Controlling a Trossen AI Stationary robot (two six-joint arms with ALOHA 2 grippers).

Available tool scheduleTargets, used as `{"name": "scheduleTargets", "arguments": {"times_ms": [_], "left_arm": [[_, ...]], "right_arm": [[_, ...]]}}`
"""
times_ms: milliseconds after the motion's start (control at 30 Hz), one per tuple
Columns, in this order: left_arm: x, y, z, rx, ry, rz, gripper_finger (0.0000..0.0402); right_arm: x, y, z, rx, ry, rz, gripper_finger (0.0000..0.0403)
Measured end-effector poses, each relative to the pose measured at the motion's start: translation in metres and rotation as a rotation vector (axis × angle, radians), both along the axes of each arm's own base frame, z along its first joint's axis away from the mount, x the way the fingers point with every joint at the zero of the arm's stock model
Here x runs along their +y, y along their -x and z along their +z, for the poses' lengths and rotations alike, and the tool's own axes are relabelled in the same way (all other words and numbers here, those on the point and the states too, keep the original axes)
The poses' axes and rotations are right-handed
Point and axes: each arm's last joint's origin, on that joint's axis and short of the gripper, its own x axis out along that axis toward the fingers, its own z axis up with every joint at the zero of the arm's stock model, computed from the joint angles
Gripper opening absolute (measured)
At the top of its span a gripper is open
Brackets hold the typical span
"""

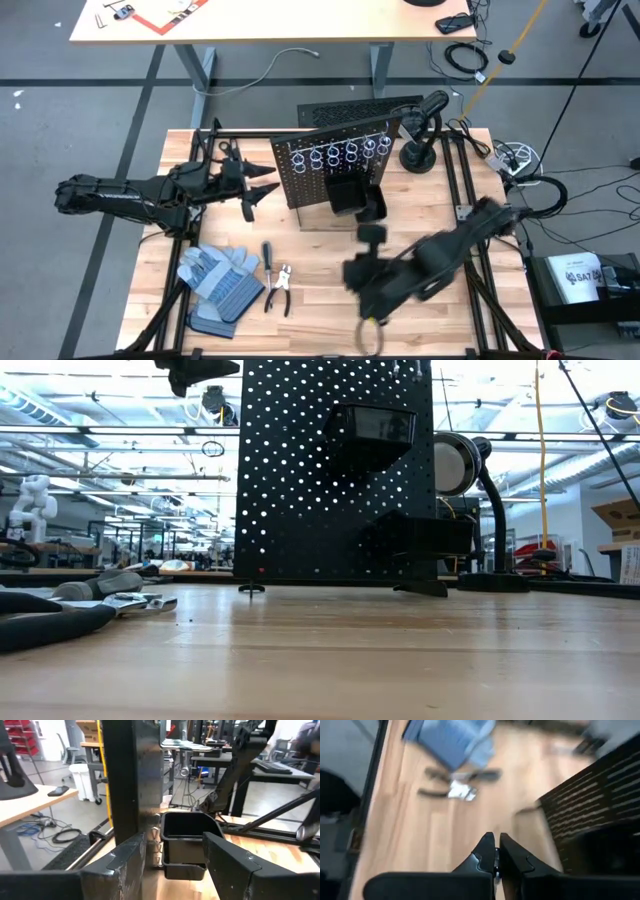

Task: Hang tools onto peg board
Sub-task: Remove the left silver wrench from the black pegboard

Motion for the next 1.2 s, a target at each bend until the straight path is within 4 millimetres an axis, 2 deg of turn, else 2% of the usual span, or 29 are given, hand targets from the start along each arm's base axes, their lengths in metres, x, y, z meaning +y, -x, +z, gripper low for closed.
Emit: {"name": "scheduleTargets", "arguments": {"times_ms": [133,267,467,633,767,967,1200], "left_arm": [[-0.001,0.0,0.0,-0.006,0.026,-0.019,0.0206],[-0.001,0.0,0.0,-0.01,0.044,-0.019,0.0206],[-0.003,0.0,-0.001,-0.006,0.068,-0.038,0.0206],[-0.005,0.0,-0.001,-0.004,0.072,-0.054,0.0206],[-0.006,0.0,-0.002,0.0,0.077,-0.062,0.0206],[-0.007,0.0,-0.004,0.028,0.079,-0.066,0.0206],[-0.007,0.0,-0.005,0.031,0.078,-0.064,0.0206]], "right_arm": [[0.018,-0.031,-0.051,0.145,-0.033,-0.022,0.0],[0.026,-0.055,-0.104,0.295,-0.01,-0.083,0.0],[0.023,-0.09,-0.181,0.447,0.005,-0.169,0.0],[0.014,-0.106,-0.227,0.521,0.002,-0.239,0.0],[0.004,-0.115,-0.241,0.519,-0.008,-0.3,0.0],[0.003,-0.124,-0.244,0.466,-0.025,-0.276,0.001],[0.004,-0.127,-0.243,0.446,-0.034,-0.226,0.0107]]}}
